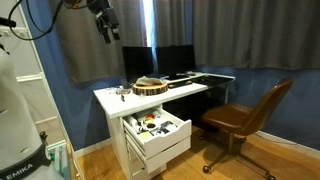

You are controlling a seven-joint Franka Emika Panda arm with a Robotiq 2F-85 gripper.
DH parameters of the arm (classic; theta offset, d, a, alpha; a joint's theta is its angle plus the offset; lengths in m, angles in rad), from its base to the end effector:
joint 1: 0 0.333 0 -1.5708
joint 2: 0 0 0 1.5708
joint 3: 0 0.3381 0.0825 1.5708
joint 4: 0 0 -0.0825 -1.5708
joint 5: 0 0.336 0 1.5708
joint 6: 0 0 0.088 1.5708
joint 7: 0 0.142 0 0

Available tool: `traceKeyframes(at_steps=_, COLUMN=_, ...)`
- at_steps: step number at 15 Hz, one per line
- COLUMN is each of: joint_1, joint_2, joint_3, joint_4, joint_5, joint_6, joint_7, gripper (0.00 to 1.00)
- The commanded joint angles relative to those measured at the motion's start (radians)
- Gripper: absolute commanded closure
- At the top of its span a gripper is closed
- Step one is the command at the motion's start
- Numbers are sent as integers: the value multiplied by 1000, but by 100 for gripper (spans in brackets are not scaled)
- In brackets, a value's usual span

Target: Pick up the sun glasses from the table and put them in the open drawer

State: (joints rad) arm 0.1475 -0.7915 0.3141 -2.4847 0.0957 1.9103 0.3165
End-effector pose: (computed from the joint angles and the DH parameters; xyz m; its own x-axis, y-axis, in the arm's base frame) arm 0.2432 0.1551 0.5365 0.9733 0.0591 0.2216 0.0468 -0.9971 0.0606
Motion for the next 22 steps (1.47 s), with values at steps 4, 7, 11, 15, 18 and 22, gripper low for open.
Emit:
traceKeyframes(at_steps=4, joint_1=4, joint_2=2, joint_3=-3, joint_4=3, joint_5=-3, joint_6=-3, joint_7=3, gripper=0)
traceKeyframes(at_steps=7, joint_1=4, joint_2=2, joint_3=-3, joint_4=3, joint_5=-3, joint_6=-3, joint_7=3, gripper=0)
traceKeyframes(at_steps=11, joint_1=4, joint_2=2, joint_3=-3, joint_4=3, joint_5=-3, joint_6=-3, joint_7=3, gripper=0)
traceKeyframes(at_steps=15, joint_1=15, joint_2=40, joint_3=1, joint_4=30, joint_5=2, joint_6=23, joint_7=-21, gripper=0)
traceKeyframes(at_steps=18, joint_1=56, joint_2=167, joint_3=31, joint_4=116, joint_5=0, joint_6=98, joint_7=-102, gripper=0)
traceKeyframes(at_steps=22, joint_1=118, joint_2=376, joint_3=76, joint_4=257, joint_5=-16, joint_6=200, joint_7=-195, gripper=0)
